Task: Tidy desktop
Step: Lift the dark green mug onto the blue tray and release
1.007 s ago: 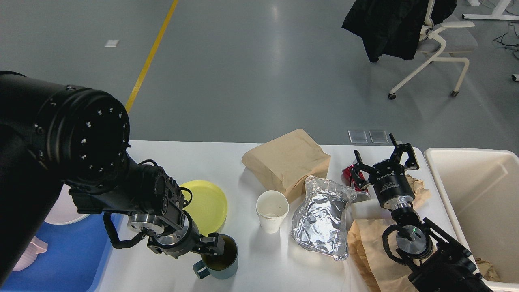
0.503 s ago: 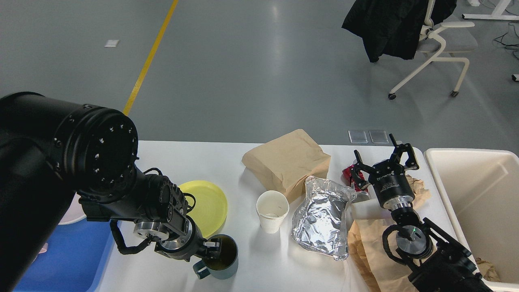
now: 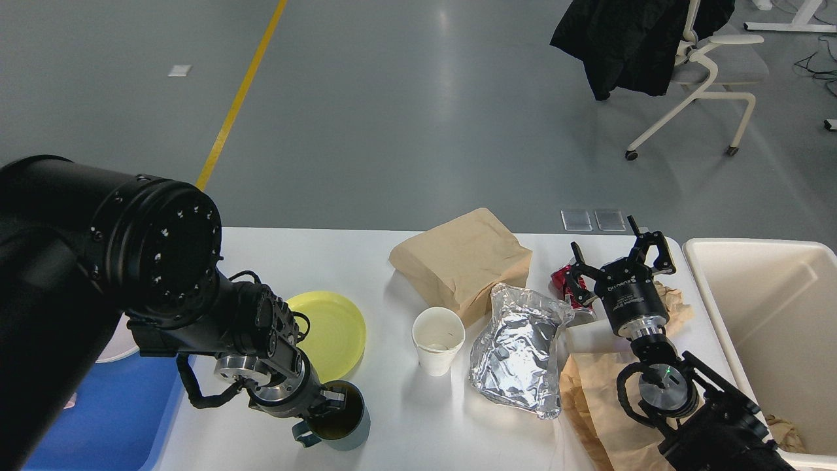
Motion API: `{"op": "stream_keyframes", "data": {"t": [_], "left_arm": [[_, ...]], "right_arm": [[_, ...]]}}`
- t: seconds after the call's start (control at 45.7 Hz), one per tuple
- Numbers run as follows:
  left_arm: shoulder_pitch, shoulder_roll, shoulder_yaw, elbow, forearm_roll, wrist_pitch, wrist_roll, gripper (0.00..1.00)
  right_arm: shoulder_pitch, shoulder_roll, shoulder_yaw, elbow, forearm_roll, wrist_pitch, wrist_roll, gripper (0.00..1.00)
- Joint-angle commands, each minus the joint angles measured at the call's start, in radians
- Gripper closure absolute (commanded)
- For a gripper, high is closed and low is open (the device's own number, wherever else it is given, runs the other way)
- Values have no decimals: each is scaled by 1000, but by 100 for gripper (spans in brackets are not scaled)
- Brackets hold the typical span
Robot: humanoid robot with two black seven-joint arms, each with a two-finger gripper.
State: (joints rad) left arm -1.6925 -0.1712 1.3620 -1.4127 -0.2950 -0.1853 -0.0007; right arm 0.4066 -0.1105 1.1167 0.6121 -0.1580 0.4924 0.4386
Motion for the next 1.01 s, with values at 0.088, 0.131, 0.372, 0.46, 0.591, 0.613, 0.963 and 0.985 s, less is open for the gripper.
{"op": "stream_keyframes", "data": {"t": [0.088, 0.131, 0.372, 0.46, 0.591, 0.613, 0.963, 0.985], "left_arm": [[-252, 79, 19, -70, 2, -334, 21, 100], [-362, 105, 23, -121, 2, -387, 21, 100], [-884, 233, 88, -253, 59, -660, 39, 100], [-993, 255, 104, -255, 71, -747, 41, 100], [-1030, 282, 129, -255, 76, -775, 38, 100], [-1026, 282, 137, -255, 77, -769, 36, 100], [-756, 674, 272, -223, 393, -507, -33, 100], [-731, 715, 270, -207, 419, -496, -35, 100]], "right_arm": [[0, 0, 0, -2, 0, 0, 0, 0], [0, 0, 0, -2, 0, 0, 0, 0], [0, 0, 0, -2, 0, 0, 0, 0], [0, 0, 0, -2, 0, 0, 0, 0], [0, 0, 0, -2, 0, 0, 0, 0], [0, 0, 0, -2, 0, 0, -1, 0], [0, 0, 0, -2, 0, 0, 0, 0], [0, 0, 0, 0, 0, 0, 0, 0]]}}
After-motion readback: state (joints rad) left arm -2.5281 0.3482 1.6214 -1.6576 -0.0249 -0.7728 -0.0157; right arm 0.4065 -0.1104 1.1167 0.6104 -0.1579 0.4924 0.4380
